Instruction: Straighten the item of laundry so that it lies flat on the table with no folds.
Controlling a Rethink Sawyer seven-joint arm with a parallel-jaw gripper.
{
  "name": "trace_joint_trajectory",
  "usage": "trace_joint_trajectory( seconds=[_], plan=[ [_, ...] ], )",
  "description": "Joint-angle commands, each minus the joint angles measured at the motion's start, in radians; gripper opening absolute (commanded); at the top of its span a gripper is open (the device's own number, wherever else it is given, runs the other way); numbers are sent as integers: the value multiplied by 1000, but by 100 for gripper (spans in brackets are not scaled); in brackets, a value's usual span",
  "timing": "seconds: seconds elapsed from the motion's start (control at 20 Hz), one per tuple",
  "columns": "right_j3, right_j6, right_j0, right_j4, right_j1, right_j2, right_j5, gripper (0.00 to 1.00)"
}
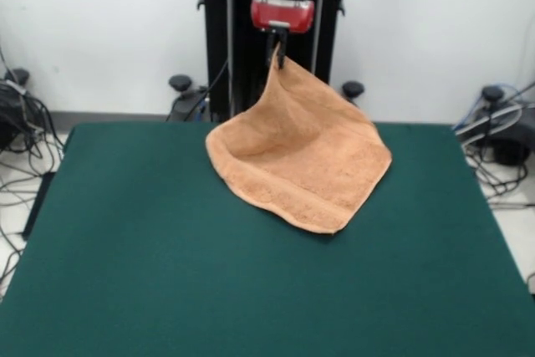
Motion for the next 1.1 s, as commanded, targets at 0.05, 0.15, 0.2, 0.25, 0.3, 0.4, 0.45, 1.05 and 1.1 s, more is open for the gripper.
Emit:
trace_joint_trajectory(
  seconds=[0.05, 0.15, 0.2, 0.25, 0.3, 0.4, 0.45, 1.05, 1.1],
  plan=[
    [36, 125, 14, -15, 66, -76, 161, 0],
    [32, 116, 17, -21, 56, -82, 165, 0],
    [31, 113, 21, -19, 56, -85, 164, 0],
    [30, 113, 32, -10, 60, -93, 154, 0],
    [30, 112, 44, 0, 63, -101, 144, 100],
    [31, 123, 58, 20, 81, -109, 110, 100],
    [27, 123, 60, 19, 89, -111, 103, 100],
    [15, 142, 63, 16, 86, -103, 112, 100],
    [24, 138, 70, 25, 64, -94, 137, 100]
  ],
)
